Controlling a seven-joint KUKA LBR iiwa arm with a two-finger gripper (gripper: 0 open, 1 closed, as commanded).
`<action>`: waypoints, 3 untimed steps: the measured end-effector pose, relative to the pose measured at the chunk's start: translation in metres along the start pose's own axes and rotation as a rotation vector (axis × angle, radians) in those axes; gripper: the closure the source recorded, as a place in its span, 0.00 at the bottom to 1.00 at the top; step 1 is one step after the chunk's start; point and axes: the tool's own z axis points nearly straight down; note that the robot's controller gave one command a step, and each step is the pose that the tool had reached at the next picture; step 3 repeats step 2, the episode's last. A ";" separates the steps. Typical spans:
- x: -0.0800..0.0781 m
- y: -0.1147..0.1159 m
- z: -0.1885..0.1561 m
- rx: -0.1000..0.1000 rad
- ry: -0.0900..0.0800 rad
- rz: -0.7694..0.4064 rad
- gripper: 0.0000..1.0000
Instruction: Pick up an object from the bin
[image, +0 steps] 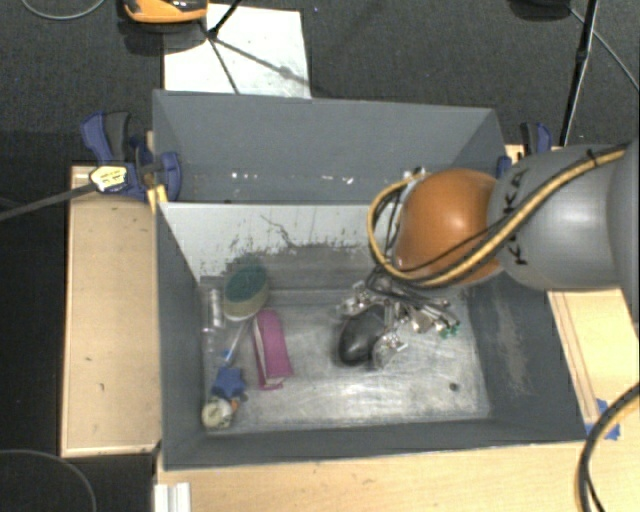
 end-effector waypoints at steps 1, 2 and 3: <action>0.005 0.003 -0.119 -0.001 0.005 0.026 1.00; 0.039 0.002 -0.164 -0.003 0.007 -0.340 1.00; 0.039 0.002 -0.164 -0.003 0.007 -0.340 1.00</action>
Offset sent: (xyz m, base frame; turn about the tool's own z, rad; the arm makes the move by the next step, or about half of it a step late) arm -0.0090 -0.0003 0.1138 0.0194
